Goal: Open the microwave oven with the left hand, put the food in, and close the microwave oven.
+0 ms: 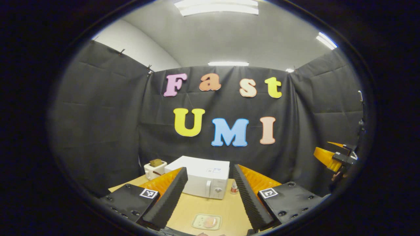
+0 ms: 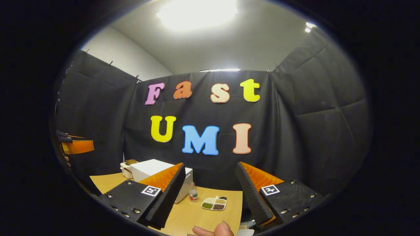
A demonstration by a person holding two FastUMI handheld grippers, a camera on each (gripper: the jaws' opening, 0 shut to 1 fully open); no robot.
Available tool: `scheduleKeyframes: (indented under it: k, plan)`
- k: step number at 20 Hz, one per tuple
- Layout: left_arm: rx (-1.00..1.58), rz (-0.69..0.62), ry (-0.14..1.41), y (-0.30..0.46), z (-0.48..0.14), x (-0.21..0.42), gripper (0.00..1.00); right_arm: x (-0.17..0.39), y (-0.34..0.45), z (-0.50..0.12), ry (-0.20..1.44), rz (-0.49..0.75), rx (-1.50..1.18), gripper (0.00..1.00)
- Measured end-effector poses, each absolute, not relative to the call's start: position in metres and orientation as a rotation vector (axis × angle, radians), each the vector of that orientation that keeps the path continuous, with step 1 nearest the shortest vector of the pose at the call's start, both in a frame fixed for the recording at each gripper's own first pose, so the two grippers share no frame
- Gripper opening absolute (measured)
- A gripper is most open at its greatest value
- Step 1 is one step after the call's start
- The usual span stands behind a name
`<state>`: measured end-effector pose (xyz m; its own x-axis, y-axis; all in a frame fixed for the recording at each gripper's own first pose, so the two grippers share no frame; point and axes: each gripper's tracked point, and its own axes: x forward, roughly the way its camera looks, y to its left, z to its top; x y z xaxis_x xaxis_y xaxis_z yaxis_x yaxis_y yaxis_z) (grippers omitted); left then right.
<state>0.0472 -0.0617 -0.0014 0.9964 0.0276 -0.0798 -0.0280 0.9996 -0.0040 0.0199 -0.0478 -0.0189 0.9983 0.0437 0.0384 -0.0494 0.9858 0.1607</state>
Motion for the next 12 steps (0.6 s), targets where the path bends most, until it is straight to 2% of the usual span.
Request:
scheduleKeyframes:
  k: [3, 8, 12]
  plan:
    - [0.010, -0.006, 0.072, -0.085, -0.003, 0.063, 0.92, 0.019, -0.052, -0.026, -0.016, 0.057, 0.188, 0.95]
    - [0.009, -0.065, 0.156, -0.099, -0.055, 0.097, 0.93, 0.019, -0.085, -0.038, 0.007, -0.043, 0.179, 0.95]
    - [-0.041, -0.103, 0.191, -0.094, -0.099, 0.146, 0.98, 0.033, -0.095, -0.053, 0.070, -0.108, 0.178, 0.95]
